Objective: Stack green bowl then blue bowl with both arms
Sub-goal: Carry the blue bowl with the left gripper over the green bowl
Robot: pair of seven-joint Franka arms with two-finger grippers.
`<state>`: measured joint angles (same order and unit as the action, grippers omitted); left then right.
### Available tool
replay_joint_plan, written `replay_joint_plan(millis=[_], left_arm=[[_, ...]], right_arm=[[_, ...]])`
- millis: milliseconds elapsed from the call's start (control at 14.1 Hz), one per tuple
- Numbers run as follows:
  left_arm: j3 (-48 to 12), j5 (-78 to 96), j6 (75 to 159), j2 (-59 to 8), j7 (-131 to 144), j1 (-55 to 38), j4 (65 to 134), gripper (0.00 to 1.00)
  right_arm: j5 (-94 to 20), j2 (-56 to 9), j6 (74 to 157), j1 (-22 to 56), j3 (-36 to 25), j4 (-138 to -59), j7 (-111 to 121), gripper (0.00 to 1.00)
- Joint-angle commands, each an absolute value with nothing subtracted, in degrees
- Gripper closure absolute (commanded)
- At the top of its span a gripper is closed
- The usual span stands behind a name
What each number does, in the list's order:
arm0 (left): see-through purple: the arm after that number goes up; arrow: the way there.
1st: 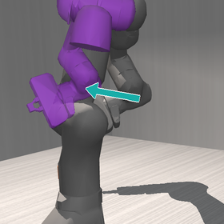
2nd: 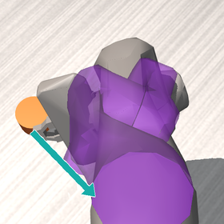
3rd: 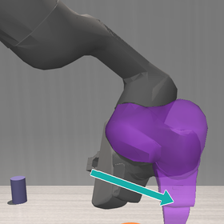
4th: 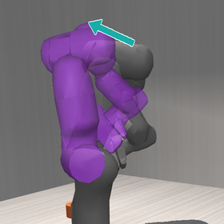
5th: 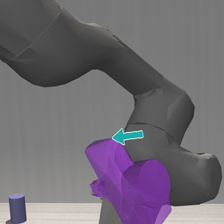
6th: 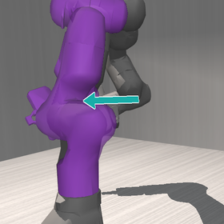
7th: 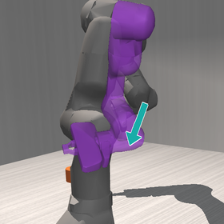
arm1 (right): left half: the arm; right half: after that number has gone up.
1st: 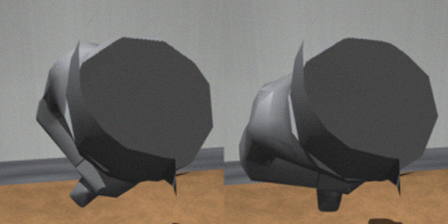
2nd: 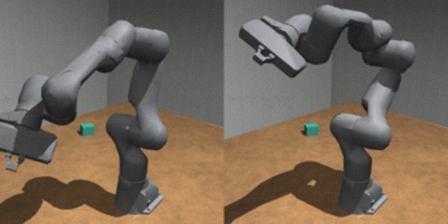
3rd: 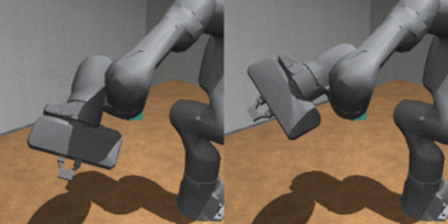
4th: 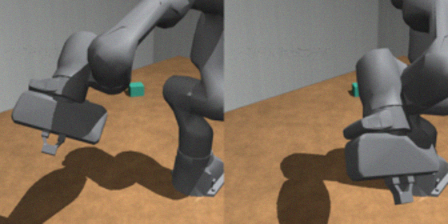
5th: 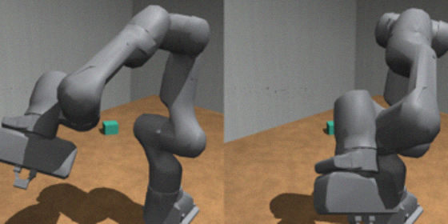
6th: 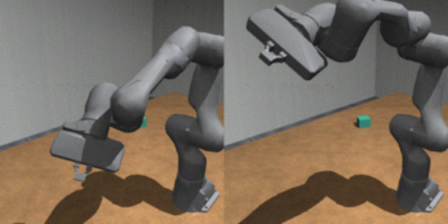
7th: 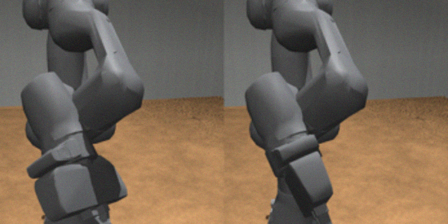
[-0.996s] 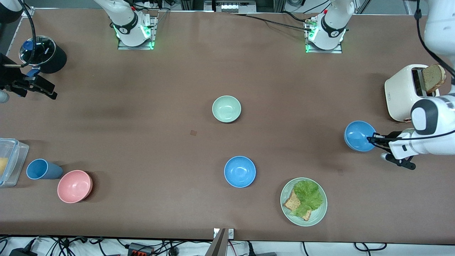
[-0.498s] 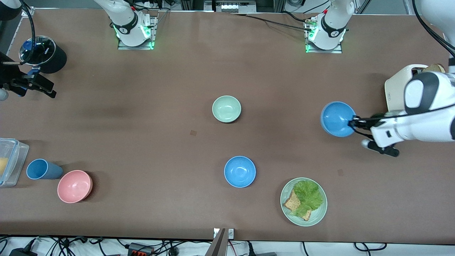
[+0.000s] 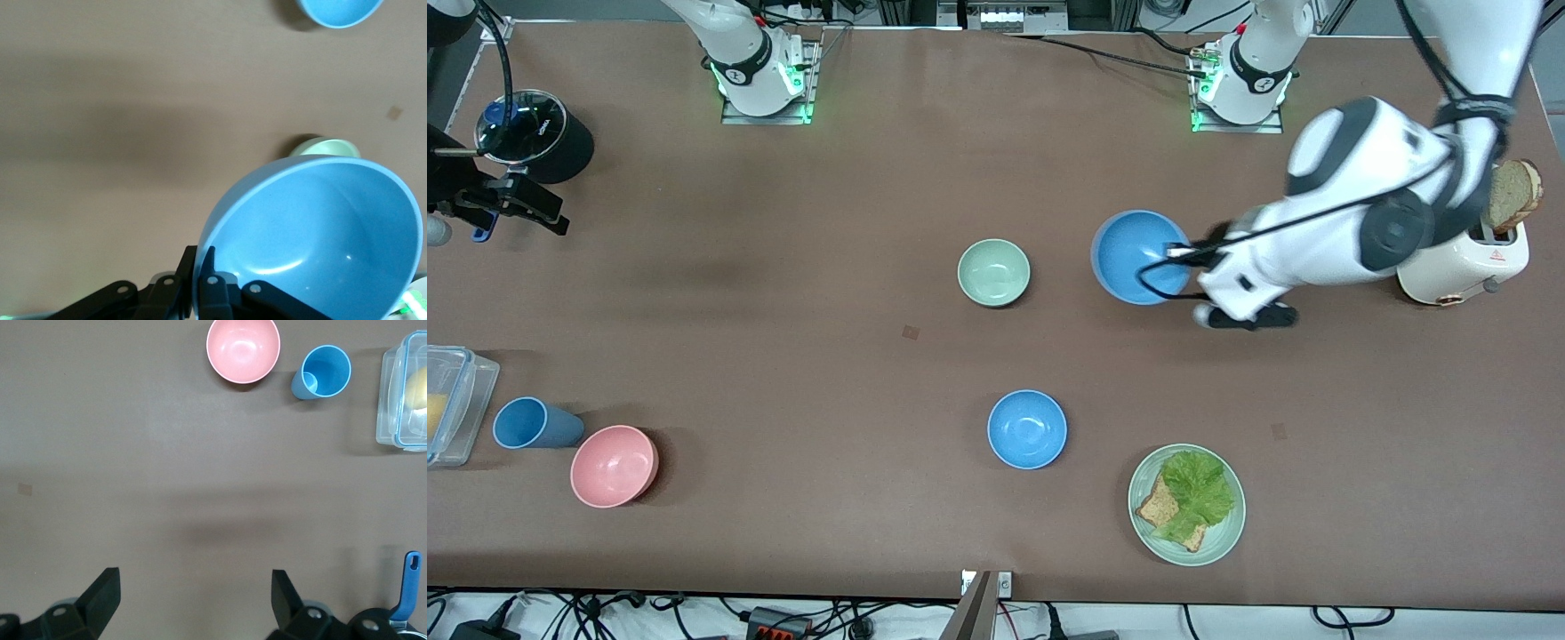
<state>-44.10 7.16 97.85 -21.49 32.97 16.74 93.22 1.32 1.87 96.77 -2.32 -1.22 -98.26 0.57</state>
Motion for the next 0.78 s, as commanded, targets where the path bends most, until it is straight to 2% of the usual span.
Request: replay_joint_plan(millis=[0,498,711], left_arm=[[-45.09,8.44,101.76,-22.32,42.59,12.77,94.13,1.00],[-44.56,7.30,117.48,-30.39,58.87,3.35,94.31,1.00],[-44.21,2.22,126.01,-33.21,63.09,0.79,97.37,1.00]], right_arm=[[1.32,2.46,96.94,-2.90,-0.88,-98.53,1.49,0.00],[1.41,2.55,96.42,-2.55,-0.62,-98.61,1.58,0.00],[1.32,2.64,96.42,-2.55,-0.53,-98.61,1.58,0.00]])
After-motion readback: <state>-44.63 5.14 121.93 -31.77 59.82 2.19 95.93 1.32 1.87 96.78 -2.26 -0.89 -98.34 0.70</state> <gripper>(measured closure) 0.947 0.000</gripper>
